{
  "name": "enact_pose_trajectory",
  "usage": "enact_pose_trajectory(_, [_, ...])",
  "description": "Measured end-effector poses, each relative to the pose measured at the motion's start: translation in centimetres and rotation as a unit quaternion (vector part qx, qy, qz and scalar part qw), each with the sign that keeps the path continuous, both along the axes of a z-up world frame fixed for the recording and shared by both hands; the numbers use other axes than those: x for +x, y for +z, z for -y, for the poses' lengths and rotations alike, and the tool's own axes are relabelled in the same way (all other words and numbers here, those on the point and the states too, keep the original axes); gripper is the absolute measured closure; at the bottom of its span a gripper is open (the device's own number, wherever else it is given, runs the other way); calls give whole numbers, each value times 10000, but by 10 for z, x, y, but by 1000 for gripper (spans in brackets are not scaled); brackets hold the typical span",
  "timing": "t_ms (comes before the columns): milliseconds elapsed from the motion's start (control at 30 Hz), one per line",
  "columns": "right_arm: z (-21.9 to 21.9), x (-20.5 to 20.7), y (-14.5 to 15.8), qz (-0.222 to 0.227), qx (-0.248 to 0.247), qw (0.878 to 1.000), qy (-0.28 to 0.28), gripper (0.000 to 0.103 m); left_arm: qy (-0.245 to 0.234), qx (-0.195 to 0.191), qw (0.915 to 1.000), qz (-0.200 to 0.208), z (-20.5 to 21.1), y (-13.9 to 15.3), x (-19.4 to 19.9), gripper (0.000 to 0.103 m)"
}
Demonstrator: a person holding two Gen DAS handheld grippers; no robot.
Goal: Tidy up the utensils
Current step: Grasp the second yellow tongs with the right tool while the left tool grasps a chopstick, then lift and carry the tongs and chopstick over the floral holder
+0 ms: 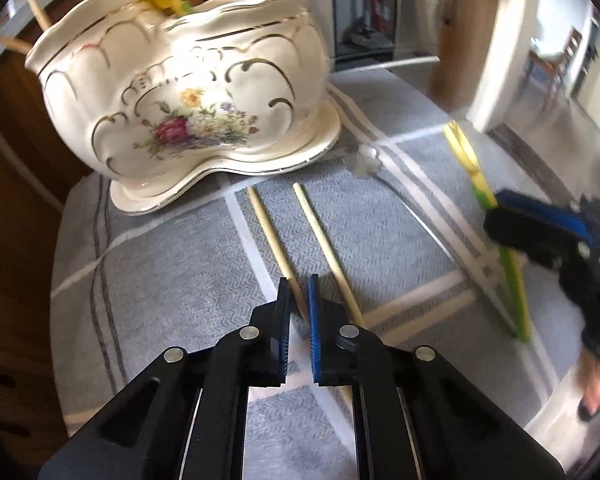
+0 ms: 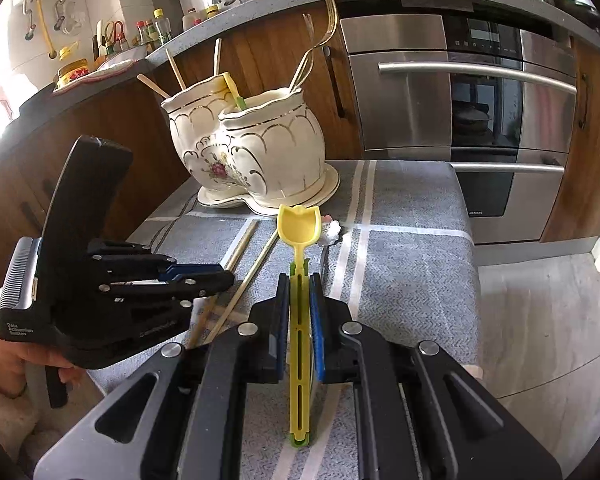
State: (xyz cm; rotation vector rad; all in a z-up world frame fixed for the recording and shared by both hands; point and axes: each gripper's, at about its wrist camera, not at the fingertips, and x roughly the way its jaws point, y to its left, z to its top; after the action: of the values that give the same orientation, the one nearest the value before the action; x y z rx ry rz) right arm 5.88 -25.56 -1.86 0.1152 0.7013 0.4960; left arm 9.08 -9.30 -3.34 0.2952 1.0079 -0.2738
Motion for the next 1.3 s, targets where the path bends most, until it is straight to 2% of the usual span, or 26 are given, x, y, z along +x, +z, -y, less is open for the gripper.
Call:
enact_pose_trajectory(233, [-2, -1, 0, 12, 29, 10000, 78, 93, -208, 164, 9995, -163, -13, 1, -5, 97])
enact_pose_trajectory(333, [-6, -2, 0, 24, -7, 9999, 115, 93, -186, 178, 9995, -161, -16, 0, -3, 88])
enact_pose_trajectory(400, [-8, -3, 0, 53, -21, 9999, 137, 93, -159, 76, 9997, -141, -20, -1, -3, 88])
enact_pose_trajectory(433, [-9, -4, 0, 77, -21, 9999, 145, 93, -151, 9, 9998, -130, -21, -1, -3, 88])
enact_pose_trajectory(500, [-10, -6, 2, 176, -20, 9997, 141, 93, -212, -100, 9997, -101, -26, -1, -7, 97])
enact_pose_trajectory(567, [-10, -9, 5, 303, 2, 9995, 113, 93, -261, -95, 9996, -15, -30, -1, -14, 97])
enact_pose_trajectory(667, [-9, -11, 8, 448, 55, 9990, 60, 93, -308, -280, 9991, 46, -40, 0, -21, 98])
enact_pose_trajectory(933, [-13, -20, 20, 880, 117, 9960, -128, 93, -384, -903, 9927, 704, -76, 24, -57, 98])
enact_pose_trajectory(1100, [-19, -24, 34, 1244, 200, 9918, -210, 93, -473, -1253, 9798, 1486, -90, 47, -74, 98])
enact_pose_trajectory(1300, [-27, -7, 59, 1490, 311, 9879, -291, 93, -257, -1636, 9604, 2241, -106, 71, -72, 98])
